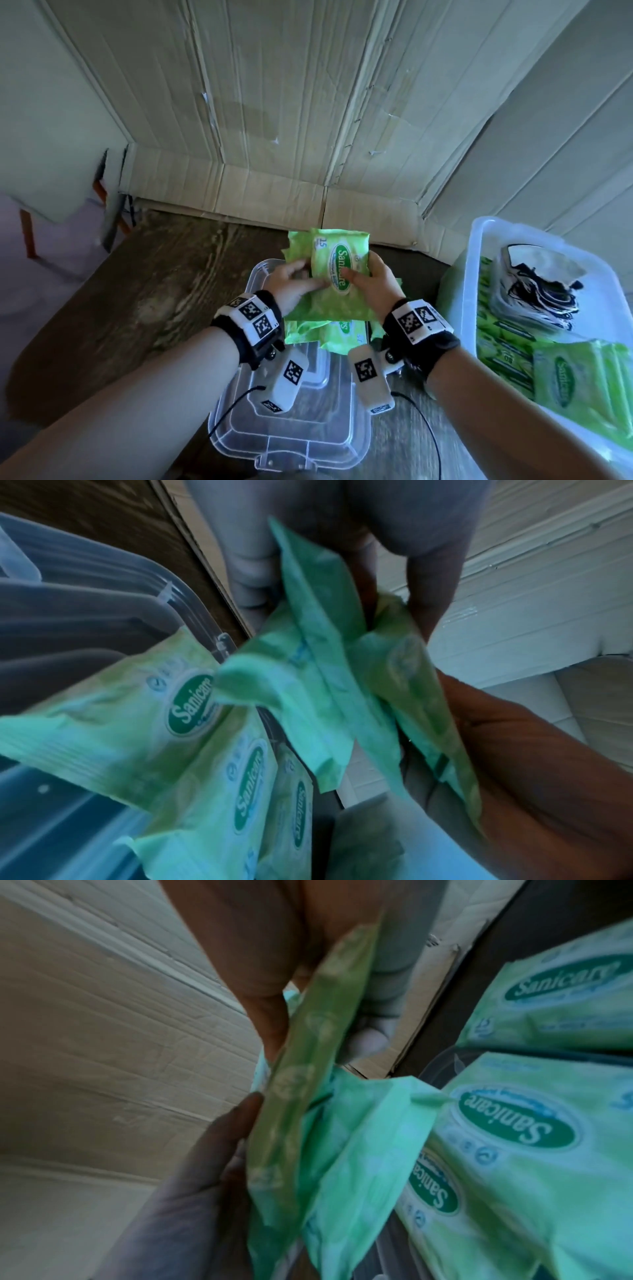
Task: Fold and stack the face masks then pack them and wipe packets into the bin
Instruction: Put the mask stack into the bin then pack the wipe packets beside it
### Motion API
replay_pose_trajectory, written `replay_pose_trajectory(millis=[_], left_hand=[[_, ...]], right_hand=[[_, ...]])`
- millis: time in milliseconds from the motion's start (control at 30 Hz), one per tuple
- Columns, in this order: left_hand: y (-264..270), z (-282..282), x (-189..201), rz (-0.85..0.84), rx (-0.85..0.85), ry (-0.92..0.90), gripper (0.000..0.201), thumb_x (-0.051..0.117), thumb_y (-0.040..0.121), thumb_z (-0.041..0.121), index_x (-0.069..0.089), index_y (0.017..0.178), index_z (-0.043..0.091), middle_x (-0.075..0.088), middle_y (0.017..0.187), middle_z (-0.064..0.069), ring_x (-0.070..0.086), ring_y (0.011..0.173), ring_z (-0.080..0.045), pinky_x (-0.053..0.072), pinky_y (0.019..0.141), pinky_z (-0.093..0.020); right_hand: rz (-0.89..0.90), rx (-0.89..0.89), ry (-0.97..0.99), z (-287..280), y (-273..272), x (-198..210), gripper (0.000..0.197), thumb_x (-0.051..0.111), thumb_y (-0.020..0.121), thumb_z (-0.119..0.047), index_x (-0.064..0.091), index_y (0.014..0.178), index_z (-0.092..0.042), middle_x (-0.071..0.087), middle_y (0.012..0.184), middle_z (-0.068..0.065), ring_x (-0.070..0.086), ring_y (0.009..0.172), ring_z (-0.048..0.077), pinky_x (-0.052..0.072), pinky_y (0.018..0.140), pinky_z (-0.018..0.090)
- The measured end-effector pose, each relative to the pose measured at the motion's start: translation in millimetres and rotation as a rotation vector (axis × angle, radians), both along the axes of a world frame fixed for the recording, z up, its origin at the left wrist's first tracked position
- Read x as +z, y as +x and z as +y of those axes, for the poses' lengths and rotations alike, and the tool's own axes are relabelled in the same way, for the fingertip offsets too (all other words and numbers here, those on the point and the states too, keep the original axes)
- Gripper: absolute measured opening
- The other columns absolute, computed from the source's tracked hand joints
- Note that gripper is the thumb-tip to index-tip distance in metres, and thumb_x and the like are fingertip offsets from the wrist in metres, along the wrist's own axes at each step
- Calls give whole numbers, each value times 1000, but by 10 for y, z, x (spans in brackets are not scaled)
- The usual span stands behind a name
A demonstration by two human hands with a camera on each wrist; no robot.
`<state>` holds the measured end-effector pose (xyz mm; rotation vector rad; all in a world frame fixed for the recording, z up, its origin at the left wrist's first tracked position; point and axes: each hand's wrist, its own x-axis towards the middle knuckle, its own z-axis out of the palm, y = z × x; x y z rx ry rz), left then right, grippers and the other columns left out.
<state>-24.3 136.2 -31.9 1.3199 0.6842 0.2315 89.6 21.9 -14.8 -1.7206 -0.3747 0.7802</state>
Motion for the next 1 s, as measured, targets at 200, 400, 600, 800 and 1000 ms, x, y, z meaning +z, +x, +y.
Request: replay_pose_trajectory(millis=[200,400,600,800,1000], left_hand=[[12,-117,-29,-56,48,-51,47,84,48,22,70,93,21,72,102,-9,67,93,-31,53,85,-44],[-88,-79,92,-6,123,62,39,57,81,58,63,110,32,61,121,1,58,109,-23,42,99,-41],[-194,28,154,64,81,-11,55,57,53,87,66,84,42,63,114,-2,58,106,-25,43,98,-50],[-208,-171,181,62,-319,5,53,91,38,39,73,82,15,74,80,-7,69,73,-24,55,74,-34],[-282,-312,168,74,-425,109,52,68,76,-3,52,123,13,68,105,-3,65,97,-21,54,83,-30]], right_hand=[[-195,83,-157,-244,-9,71,78,87,54,-8,45,119,-12,60,111,8,61,98,24,53,84,45],[-268,-92,48,-396,77,379,33,77,66,1,60,88,-17,63,82,0,58,73,16,51,67,29],[-289,191,21,-450,155,627,39,74,72,-2,62,97,-30,63,90,7,58,81,25,52,81,47],[-381,367,-148,-300,13,634,68,79,68,-6,46,126,-13,58,99,10,56,84,20,50,72,31],[-706,542,-369,-257,-213,510,40,52,92,-18,43,131,-23,61,106,10,54,84,22,37,67,24]])
